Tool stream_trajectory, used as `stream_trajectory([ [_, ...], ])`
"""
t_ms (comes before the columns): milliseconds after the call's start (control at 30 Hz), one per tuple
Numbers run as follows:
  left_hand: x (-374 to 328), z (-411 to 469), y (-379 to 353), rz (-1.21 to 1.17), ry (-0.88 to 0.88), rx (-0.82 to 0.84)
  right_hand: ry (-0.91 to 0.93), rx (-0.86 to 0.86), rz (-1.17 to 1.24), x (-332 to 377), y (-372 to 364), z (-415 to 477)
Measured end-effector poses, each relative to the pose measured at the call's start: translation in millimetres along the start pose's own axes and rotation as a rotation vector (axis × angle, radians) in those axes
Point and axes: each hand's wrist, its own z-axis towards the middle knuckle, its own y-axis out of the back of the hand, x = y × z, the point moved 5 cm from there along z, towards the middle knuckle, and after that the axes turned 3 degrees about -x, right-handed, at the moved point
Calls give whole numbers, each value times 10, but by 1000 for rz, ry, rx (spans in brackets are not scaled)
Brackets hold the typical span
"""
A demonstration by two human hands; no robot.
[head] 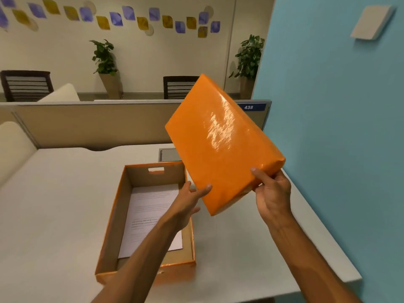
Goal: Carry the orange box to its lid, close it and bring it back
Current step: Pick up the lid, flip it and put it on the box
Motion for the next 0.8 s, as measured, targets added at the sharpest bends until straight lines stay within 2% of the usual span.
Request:
stream_trajectory([
  [133, 44, -173, 226, -109, -41, -121, -140, 54, 79, -89, -44, -103],
  [267, 26, -265, 416, -75, -80, -269, -234, 98, 136, -146, -75, -115],
  [433, 16, -577, 755, -25, -87, -429, -307, 165, 86, -294, 31, -272],
  [700, 97, -1108, 1528, 226, 6, -542, -347, 266, -385, -720, 212, -654],
  [800, 176, -1188, 1769, 232, 48, -555, -350, 299, -505, -924, 165, -765],
])
